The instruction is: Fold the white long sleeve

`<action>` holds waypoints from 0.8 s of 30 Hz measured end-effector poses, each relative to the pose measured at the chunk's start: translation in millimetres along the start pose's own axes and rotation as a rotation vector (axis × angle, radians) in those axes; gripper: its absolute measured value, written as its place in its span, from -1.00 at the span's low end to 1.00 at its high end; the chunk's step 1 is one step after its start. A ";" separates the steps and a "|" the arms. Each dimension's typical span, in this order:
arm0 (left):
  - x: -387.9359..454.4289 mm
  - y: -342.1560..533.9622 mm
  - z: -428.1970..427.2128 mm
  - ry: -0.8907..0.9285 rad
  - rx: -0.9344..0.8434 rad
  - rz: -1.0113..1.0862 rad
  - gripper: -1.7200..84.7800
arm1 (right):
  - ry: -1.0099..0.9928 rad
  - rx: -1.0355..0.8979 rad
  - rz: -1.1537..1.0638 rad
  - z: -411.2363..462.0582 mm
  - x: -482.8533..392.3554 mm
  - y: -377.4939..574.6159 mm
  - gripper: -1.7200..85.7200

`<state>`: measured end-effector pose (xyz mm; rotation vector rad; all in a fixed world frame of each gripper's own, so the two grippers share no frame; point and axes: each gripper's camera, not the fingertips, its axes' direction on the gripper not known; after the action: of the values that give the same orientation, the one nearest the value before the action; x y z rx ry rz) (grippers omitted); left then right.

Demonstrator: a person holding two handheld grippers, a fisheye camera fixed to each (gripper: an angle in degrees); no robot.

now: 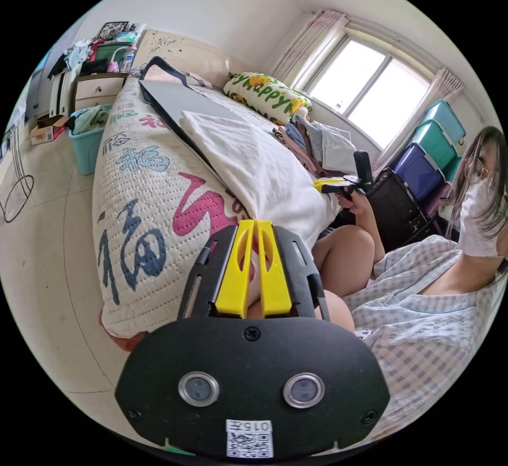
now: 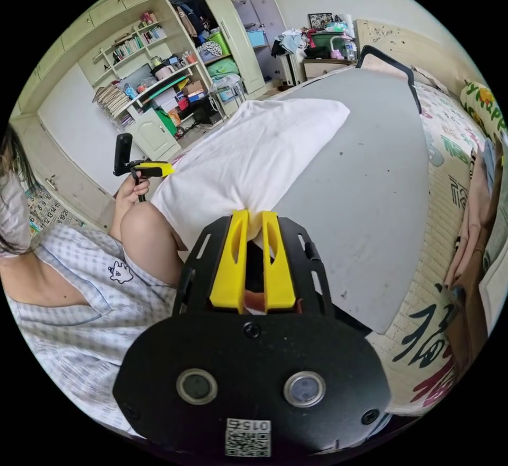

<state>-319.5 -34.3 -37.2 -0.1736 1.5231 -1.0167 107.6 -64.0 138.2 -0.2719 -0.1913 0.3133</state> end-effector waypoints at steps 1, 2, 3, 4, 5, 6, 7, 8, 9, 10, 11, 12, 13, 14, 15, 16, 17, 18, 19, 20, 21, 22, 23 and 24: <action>1.4 1.6 0.5 -0.002 -0.006 0.004 -0.96 | -0.006 -0.001 -0.006 -5.2 1.7 -1.2 -0.85; 1.8 2.2 0.6 -0.003 -0.011 0.006 -0.96 | -0.009 0.006 -0.009 -11.3 3.4 -2.7 -0.85; 1.3 2.2 0.2 0.000 -0.010 0.002 -0.95 | -0.011 0.012 -0.010 -14.6 4.2 -3.5 -0.86; -0.2 2.6 -2.0 0.013 0.000 -0.009 -0.94 | -0.015 0.032 -0.009 -22.1 5.9 -5.1 -0.85; -1.1 4.3 -5.1 0.034 0.016 -0.014 -0.92 | -0.019 0.058 -0.007 -30.6 7.1 -6.6 -0.84; -0.8 5.4 -6.4 0.048 0.022 -0.012 -0.91 | -0.024 0.066 -0.012 -34.9 7.2 -7.3 -0.83; 2.0 7.0 -7.6 0.077 0.026 0.008 -0.87 | -0.037 0.075 -0.030 -42.6 6.4 -8.9 -0.81; 7.0 7.0 -5.3 0.092 0.010 0.035 -0.85 | -0.053 0.071 -0.059 -48.2 4.0 -11.2 -0.79; 9.9 6.1 -2.5 0.091 -0.008 0.049 -0.84 | -0.060 0.064 -0.075 -50.0 2.4 -12.7 -0.78; 15.8 3.1 6.7 0.080 -0.064 0.081 -0.83 | -0.063 0.035 -0.102 -50.9 -0.3 -16.5 -0.75; 20.2 -0.4 18.5 0.051 -0.136 0.113 -0.82 | -0.051 -0.017 -0.121 -48.4 -2.3 -21.1 -0.75; 21.1 -1.8 22.1 0.033 -0.152 0.123 -0.83 | -0.041 -0.050 -0.130 -46.2 -2.9 -23.3 -0.75; 20.2 -4.0 22.6 0.003 -0.153 0.125 -0.85 | -0.009 -0.059 -0.131 -47.0 -2.7 -26.6 -0.76; 16.7 -6.5 21.3 0.004 -0.168 0.123 -0.88 | -0.004 -0.068 -0.137 -50.5 -1.3 -29.0 -0.78; 14.3 -7.6 20.2 0.008 -0.175 0.118 -0.90 | -0.011 -0.069 -0.137 -53.1 -0.1 -30.3 -0.79; 9.5 -9.0 17.9 0.007 -0.191 0.110 -0.91 | -0.021 -0.086 -0.132 -57.6 3.2 -32.9 -0.80; 4.8 -10.4 14.8 0.010 -0.206 0.107 -0.92 | -0.033 -0.093 -0.124 -62.0 7.2 -34.5 -0.81; 2.3 -11.7 12.5 0.011 -0.210 0.105 -0.92 | -0.044 -0.085 -0.119 -65.1 9.7 -35.0 -0.81; -3.5 -16.7 5.6 -0.003 -0.202 0.099 -0.91 | -0.069 -0.046 -0.099 -73.2 16.8 -36.1 -0.80; -11.0 -25.2 -5.0 -0.024 -0.156 0.091 -0.90 | -0.096 0.011 -0.080 -83.1 26.5 -38.1 -0.79; -15.6 -30.9 -11.1 -0.029 -0.122 0.086 -0.88 | -0.107 0.039 -0.068 -88.4 32.8 -40.3 -0.78; -27.6 -45.2 -23.3 -0.023 -0.046 0.069 -0.85 | -0.124 0.090 -0.020 -98.9 48.7 -47.5 -0.77; -42.7 -62.6 -32.7 0.003 0.026 0.051 -0.81 | -0.149 0.134 0.037 -108.9 67.1 -57.5 -0.74; -51.6 -72.1 -35.6 0.016 0.056 0.038 -0.78 | -0.167 0.161 0.067 -114.1 77.3 -63.2 -0.72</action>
<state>-368.4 -27.8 44.5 -0.0969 1.5048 -1.0311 223.2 -123.1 59.8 -0.0924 -0.3206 0.4156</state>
